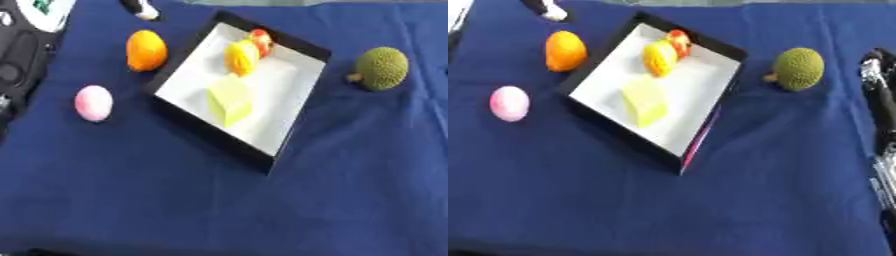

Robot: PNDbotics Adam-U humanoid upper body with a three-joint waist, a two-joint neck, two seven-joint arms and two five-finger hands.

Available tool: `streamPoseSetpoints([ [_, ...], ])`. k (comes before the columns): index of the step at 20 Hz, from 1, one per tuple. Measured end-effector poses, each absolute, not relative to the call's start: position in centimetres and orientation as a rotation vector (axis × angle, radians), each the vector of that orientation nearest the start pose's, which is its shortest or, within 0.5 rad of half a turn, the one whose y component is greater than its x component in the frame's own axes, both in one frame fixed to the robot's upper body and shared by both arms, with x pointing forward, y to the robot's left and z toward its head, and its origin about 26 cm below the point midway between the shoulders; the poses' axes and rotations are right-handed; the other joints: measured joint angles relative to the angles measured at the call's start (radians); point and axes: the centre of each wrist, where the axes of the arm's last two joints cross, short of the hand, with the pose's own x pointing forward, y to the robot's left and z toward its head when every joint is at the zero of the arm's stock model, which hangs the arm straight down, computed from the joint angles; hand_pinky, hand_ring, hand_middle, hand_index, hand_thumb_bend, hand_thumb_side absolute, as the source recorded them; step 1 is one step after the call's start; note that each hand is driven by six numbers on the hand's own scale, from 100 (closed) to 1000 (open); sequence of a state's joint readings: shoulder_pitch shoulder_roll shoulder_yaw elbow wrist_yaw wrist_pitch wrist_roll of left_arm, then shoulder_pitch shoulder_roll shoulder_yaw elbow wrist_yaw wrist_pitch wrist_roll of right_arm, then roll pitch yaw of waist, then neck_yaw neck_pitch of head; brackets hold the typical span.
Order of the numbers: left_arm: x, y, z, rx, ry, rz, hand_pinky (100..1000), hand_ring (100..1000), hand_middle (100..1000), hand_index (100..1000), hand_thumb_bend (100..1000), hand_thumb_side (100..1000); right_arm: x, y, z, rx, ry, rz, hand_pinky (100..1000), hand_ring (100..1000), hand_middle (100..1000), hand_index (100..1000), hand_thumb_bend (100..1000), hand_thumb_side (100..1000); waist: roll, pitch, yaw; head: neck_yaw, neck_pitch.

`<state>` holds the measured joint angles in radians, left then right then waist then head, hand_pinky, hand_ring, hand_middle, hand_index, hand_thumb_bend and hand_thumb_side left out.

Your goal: Pick up objects on the table and place them in the box.

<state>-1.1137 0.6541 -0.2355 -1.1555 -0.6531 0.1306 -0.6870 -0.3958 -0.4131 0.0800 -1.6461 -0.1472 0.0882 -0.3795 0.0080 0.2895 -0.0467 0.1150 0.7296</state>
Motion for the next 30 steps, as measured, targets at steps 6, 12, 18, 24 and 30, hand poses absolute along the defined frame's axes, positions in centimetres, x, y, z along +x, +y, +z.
streamPoseSetpoints([
  [6,46.0,30.3,32.8,0.843,-1.24,-1.346,829,887,872,881,581,200,35.6,-27.7,15.2,-0.345,-1.955,0.007,984,846,805,895,100,726,0.0,0.0,-0.001,-0.002,-0.001],
  [12,47.2,30.9,31.0,0.777,-1.187,-1.34,840,900,878,888,618,261,35.6,-27.6,15.2,-0.344,-1.956,0.007,984,846,805,895,100,727,0.0,0.0,-0.008,-0.003,-0.002],
  [18,48.0,31.3,29.5,0.78,-1.154,-1.314,838,898,876,887,614,276,35.7,-27.5,15.5,-0.339,-1.964,0.006,983,846,805,894,100,730,0.0,0.0,-0.016,-0.003,-0.01],
  [24,48.5,31.8,28.6,0.807,-1.13,-1.272,841,903,881,894,635,245,35.8,-27.3,15.7,-0.333,-1.972,0.004,983,845,805,894,100,733,0.0,0.0,-0.022,-0.003,-0.02],
  [30,48.7,32.5,28.1,0.876,-1.082,-1.235,842,904,881,894,629,250,35.9,-27.0,15.7,-0.32,-1.973,-0.001,983,845,805,894,100,735,0.0,0.001,-0.029,-0.003,-0.028],
])
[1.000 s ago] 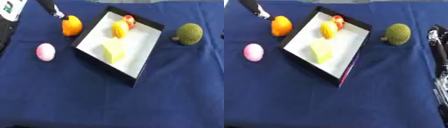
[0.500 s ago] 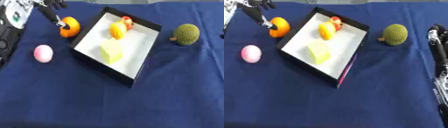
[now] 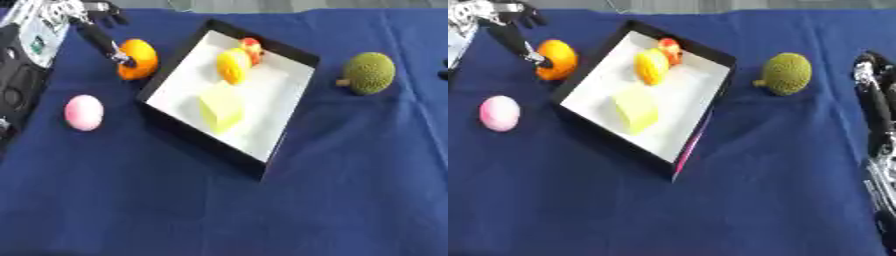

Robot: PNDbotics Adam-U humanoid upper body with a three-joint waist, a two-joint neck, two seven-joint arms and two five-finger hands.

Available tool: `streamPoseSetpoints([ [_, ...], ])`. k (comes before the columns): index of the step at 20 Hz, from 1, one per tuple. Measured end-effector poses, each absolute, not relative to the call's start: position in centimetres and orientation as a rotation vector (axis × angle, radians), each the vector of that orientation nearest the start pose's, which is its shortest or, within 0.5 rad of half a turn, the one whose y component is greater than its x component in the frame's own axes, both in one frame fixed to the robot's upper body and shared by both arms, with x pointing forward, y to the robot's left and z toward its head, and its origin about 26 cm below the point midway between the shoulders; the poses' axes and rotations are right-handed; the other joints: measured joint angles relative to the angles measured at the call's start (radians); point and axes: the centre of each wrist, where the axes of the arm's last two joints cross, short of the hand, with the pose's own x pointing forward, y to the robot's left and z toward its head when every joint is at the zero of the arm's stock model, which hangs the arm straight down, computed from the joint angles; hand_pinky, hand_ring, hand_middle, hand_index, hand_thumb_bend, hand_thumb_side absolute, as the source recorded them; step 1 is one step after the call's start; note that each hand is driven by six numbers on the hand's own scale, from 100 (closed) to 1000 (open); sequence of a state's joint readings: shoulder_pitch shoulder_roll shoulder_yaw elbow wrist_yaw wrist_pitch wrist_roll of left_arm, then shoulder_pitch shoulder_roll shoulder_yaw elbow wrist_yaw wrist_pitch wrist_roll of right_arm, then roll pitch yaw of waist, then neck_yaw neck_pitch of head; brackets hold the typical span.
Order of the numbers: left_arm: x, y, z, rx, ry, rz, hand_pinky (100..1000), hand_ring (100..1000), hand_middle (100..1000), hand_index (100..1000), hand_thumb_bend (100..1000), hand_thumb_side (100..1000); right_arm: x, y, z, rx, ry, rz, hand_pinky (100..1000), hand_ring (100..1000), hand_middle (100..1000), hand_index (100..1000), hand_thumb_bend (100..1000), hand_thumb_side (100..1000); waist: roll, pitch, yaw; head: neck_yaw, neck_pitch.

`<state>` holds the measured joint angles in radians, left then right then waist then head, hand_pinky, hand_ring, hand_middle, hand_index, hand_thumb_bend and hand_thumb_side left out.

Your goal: Pick up objects on the table and place them in the box.

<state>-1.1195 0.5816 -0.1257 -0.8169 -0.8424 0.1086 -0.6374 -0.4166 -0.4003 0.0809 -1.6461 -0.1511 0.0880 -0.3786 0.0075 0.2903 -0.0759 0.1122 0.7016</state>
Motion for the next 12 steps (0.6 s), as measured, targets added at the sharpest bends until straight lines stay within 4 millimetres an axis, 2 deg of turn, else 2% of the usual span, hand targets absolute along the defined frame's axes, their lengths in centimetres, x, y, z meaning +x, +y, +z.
streamPoseSetpoints([
  [2,48.8,32.7,27.8,0.886,-1.064,-1.225,843,905,881,894,629,252,36.0,-27.0,15.9,-0.317,-1.978,-0.001,983,846,806,894,100,735,0.0,0.0,-0.003,0.0,-0.001],
  [7,49.2,32.8,26.8,0.889,-1.032,-1.214,828,887,857,856,521,255,36.0,-26.9,15.9,-0.312,-1.979,-0.003,983,846,806,893,100,736,-0.001,0.0,-0.008,0.001,-0.001],
  [10,49.3,32.7,26.3,0.875,-1.025,-1.21,823,881,849,852,493,260,36.0,-26.7,15.9,-0.306,-1.981,-0.006,983,846,806,893,100,736,-0.002,0.001,-0.011,0.001,-0.001],
  [12,49.4,32.6,26.0,0.863,-1.023,-1.209,813,865,832,823,416,238,36.1,-26.7,16.0,-0.304,-1.984,-0.006,983,846,806,893,100,736,-0.002,0.001,-0.013,0.001,-0.001],
])
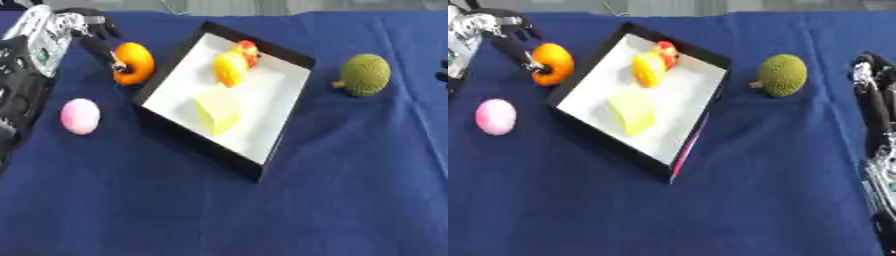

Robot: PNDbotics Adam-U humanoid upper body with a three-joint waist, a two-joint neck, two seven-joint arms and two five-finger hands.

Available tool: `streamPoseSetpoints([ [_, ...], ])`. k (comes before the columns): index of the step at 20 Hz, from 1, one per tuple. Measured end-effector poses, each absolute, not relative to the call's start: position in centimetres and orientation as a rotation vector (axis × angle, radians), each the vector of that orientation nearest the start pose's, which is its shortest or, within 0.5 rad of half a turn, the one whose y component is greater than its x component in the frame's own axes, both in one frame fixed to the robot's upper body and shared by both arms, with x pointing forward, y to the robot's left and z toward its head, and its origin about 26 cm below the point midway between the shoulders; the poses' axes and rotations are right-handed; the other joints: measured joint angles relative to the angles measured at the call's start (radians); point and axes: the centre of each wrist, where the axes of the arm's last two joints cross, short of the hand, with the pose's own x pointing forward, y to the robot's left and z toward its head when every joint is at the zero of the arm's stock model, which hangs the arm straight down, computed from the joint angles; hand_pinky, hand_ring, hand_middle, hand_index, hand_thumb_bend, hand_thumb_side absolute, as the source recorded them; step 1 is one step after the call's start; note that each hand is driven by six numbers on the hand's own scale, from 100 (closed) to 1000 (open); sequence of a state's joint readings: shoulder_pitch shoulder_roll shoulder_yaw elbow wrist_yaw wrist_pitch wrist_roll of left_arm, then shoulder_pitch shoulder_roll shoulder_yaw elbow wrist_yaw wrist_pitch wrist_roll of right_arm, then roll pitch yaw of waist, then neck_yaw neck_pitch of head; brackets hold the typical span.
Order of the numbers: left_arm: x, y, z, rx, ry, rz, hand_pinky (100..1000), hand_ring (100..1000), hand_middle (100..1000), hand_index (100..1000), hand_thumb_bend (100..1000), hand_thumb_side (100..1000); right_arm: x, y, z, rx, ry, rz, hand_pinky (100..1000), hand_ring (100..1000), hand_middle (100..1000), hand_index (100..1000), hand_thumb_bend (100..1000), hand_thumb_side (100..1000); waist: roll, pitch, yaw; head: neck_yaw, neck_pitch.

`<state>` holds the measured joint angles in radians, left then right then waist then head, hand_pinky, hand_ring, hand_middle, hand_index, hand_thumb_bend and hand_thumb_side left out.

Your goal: Pick up objects on the table and place them in the box.

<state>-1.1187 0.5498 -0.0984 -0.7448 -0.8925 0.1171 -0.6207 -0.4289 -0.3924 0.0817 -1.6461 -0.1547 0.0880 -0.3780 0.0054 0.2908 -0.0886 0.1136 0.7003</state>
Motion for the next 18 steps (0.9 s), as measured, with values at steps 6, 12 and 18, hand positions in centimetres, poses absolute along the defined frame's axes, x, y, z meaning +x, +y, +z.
streamPoseSetpoints([
  [6,49.6,32.3,25.6,0.826,-1.062,-1.19,749,795,750,726,182,100,36.1,-26.5,16.0,-0.301,-1.984,0.0,983,846,806,893,100,740,0.0,0.0,-0.002,0.0,0.0],
  [12,49.4,31.6,26.6,0.888,-1.154,-1.162,683,711,616,601,266,100,36.1,-26.5,16.0,-0.3,-1.98,0.003,983,846,806,893,100,750,0.0,0.0,0.005,-0.002,0.002],
  [18,47.9,29.5,31.0,0.984,-1.318,-1.24,668,682,577,571,346,100,36.0,-26.6,15.8,-0.302,-1.973,0.004,983,845,806,893,100,753,0.0,0.0,0.012,-0.016,0.003],
])
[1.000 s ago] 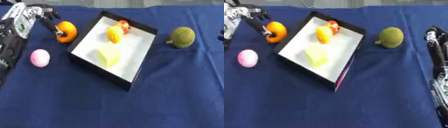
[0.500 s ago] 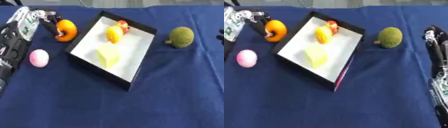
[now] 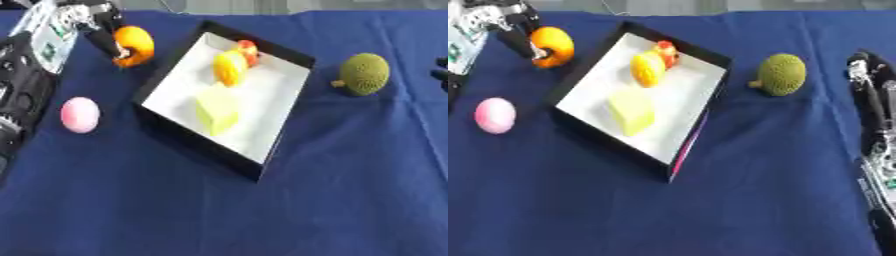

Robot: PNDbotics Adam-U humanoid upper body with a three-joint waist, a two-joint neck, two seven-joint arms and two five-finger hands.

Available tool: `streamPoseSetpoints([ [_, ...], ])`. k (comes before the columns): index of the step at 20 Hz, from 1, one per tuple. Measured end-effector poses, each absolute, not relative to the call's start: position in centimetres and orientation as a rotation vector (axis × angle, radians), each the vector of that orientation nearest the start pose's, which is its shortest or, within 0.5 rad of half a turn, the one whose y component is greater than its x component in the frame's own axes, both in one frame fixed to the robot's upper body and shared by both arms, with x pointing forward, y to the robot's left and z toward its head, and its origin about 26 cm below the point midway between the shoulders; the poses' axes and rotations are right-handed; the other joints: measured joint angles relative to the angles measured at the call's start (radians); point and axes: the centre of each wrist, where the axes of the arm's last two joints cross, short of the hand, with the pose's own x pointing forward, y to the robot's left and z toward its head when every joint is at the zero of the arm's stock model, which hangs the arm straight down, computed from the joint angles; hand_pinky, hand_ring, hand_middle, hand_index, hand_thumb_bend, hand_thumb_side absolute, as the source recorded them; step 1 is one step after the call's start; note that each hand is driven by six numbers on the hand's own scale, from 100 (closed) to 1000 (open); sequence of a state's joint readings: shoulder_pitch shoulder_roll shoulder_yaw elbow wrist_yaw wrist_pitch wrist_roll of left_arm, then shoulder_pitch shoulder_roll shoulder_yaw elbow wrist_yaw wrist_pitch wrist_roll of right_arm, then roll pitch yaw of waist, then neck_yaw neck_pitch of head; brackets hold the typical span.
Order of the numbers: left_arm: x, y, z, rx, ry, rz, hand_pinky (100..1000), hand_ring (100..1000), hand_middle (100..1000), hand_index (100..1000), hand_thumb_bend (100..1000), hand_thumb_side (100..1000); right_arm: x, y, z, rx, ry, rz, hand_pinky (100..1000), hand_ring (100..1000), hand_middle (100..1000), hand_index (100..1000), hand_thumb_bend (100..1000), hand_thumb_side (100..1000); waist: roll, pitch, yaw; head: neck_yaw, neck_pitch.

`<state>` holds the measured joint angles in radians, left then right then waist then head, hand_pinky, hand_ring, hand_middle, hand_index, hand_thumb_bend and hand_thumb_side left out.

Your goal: Pick up objects on the table and place them in the box.

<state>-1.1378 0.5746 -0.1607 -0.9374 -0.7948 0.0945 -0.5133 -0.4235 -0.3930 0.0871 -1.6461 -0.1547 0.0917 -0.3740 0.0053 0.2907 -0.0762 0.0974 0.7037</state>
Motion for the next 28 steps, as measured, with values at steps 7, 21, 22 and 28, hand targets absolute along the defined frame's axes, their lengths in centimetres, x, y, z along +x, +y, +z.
streamPoseSetpoints([
  [7,42.9,23.3,36.3,1.022,-1.556,-1.545,680,691,588,578,444,100,35.9,-26.8,15.8,-0.309,-1.972,0.007,983,845,806,893,100,750,0.0,-0.001,0.007,-0.007,0.008],
  [21,38.7,16.8,33.5,0.826,-1.328,-2.02,725,746,678,663,459,100,36.0,-26.9,15.8,-0.309,-1.975,0.011,983,845,807,892,100,746,0.001,-0.001,0.002,-0.001,0.008],
  [22,38.8,16.6,33.1,0.816,-1.315,-2.029,773,804,771,770,471,100,36.0,-26.9,15.8,-0.309,-1.975,0.011,983,845,807,892,100,747,0.001,-0.001,0.002,-0.001,0.008],
  [28,39.1,16.7,32.2,0.764,-1.308,-2.038,835,889,861,912,564,301,36.0,-26.9,15.8,-0.307,-1.976,0.013,983,845,807,891,100,748,0.004,-0.001,0.005,0.003,0.008],
])
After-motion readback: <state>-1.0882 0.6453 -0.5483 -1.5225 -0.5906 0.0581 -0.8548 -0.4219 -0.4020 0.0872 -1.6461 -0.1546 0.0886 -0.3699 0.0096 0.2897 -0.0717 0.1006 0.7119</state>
